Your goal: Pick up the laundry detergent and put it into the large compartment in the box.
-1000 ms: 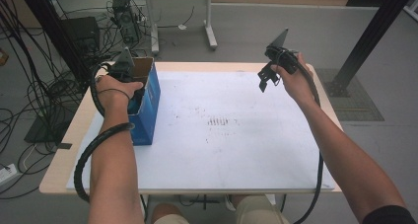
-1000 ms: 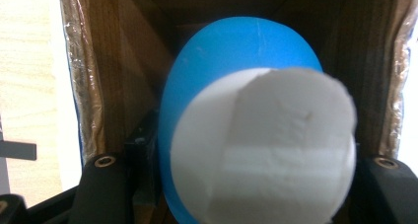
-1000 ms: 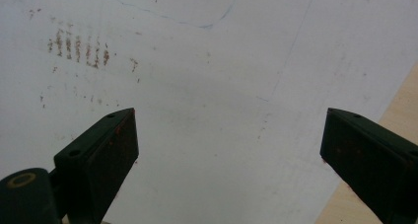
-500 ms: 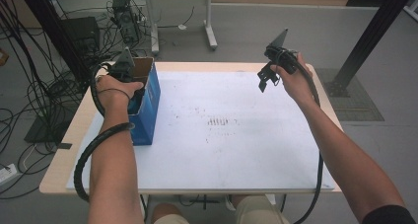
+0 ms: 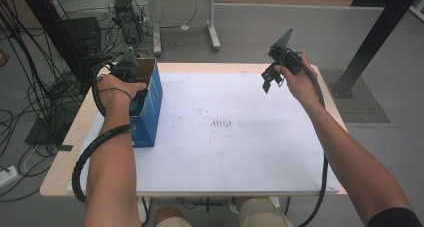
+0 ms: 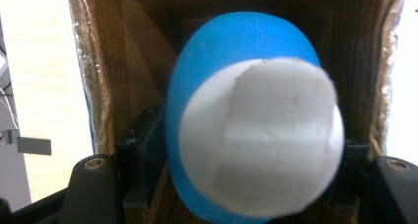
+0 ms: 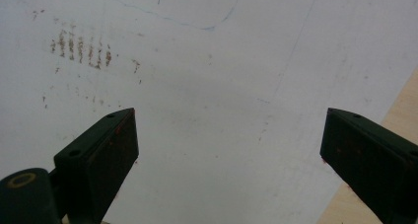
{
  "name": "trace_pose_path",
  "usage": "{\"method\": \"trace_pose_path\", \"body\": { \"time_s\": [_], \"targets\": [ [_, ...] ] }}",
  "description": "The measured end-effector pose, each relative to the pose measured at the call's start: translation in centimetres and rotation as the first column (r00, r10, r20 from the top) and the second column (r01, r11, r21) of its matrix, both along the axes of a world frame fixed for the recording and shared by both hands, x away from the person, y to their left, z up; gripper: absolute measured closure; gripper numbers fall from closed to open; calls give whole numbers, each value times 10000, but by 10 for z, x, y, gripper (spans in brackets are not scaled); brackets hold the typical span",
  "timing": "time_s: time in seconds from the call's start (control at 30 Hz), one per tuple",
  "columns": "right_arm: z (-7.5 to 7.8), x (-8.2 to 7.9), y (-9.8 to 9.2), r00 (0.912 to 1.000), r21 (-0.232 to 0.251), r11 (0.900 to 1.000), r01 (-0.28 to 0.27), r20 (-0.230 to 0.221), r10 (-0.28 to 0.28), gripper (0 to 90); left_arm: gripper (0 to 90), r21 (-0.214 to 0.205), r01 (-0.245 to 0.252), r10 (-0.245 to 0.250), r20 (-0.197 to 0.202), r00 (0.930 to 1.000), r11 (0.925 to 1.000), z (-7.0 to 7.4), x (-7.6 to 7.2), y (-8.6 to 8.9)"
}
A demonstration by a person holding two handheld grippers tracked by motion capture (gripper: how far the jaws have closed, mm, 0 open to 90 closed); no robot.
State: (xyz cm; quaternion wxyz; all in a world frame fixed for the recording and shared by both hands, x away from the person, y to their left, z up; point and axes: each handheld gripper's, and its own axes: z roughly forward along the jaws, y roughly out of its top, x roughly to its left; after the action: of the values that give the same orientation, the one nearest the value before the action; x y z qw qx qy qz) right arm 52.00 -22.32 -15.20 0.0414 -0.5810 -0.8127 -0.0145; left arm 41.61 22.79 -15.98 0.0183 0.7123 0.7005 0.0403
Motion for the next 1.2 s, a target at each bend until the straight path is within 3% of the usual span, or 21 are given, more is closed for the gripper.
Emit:
{"method": "trace_pose_path", "body": {
  "time_s": [0.43, 0.67, 0.77, 0.83, 0.9, 0.93, 0.97, 1.0, 1.07, 1.1, 1.13, 1.2],
  "targets": [
    [0, 0, 0, 10000, 28, 10000, -34, -5, 34, 77, 295, 176, 394, -393, -14, 9992, 9991, 24, -5, -8],
    [-1, 0, 2, 10000, 42, 10000, -37, 4, 37, 77, 251, 252, 1006, -1009, 112, 9948, 9946, 50, -13, -17],
    [-2, 1, 2, 10000, 37, 10000, -67, 17, 67, 77, 219, 178, 1592, -1595, 183, 9870, 9871, 62, -16, -23],
    [-2, 2, 2, 10000, 60, 10000, -79, 0, 79, 77, 213, 305, 2118, -2127, 325, 9766, 9768, 70, -19, -32],
    [-2, 3, 0, 10000, 99, 9999, -51, 13, 51, 77, 204, 442, 2704, -2720, 352, 9617, 9617, 78, -20, -42],
    [-2, 4, -1, 10000, 112, 9999, -8, -24, 8, 77, 203, 441, 3084, -3099, 349, 9501, 9502, 82, -20, -47],
    [-3, 5, -3, 10000, 114, 9999, 0, -31, 1, 76, 200, 448, 3254, -3269, 328, 9445, 9445, 85, -20, -50],
    [-3, 6, -5, 10000, 150, 9999, 41, -42, -41, 77, 198, 541, 3631, -3650, 308, 9305, 9302, 88, -21, -58],
    [-3, 7, -9, 9999, 186, 9997, 164, -49, -163, 77, 196, 600, 4030, -4053, 319, 9136, 9132, 91, -23, -67],
    [-3, 8, -11, 9998, 207, 9996, 196, -53, -195, 77, 193, 618, 4335, -4357, 286, 8996, 8990, 93, -24, -74],
    [-3, 9, -12, 9996, 231, 9994, 263, -87, -261, 76, 191, 601, 4510, -4533, 315, 8908, 8905, 93, -25, -78],
    [-3, 10, -15, 9996, 267, 9993, 274, -78, -272, 77, 180, 616, 4968, -4987, 198, 8666, 8657, 95, -25, -89]
  ]
}}
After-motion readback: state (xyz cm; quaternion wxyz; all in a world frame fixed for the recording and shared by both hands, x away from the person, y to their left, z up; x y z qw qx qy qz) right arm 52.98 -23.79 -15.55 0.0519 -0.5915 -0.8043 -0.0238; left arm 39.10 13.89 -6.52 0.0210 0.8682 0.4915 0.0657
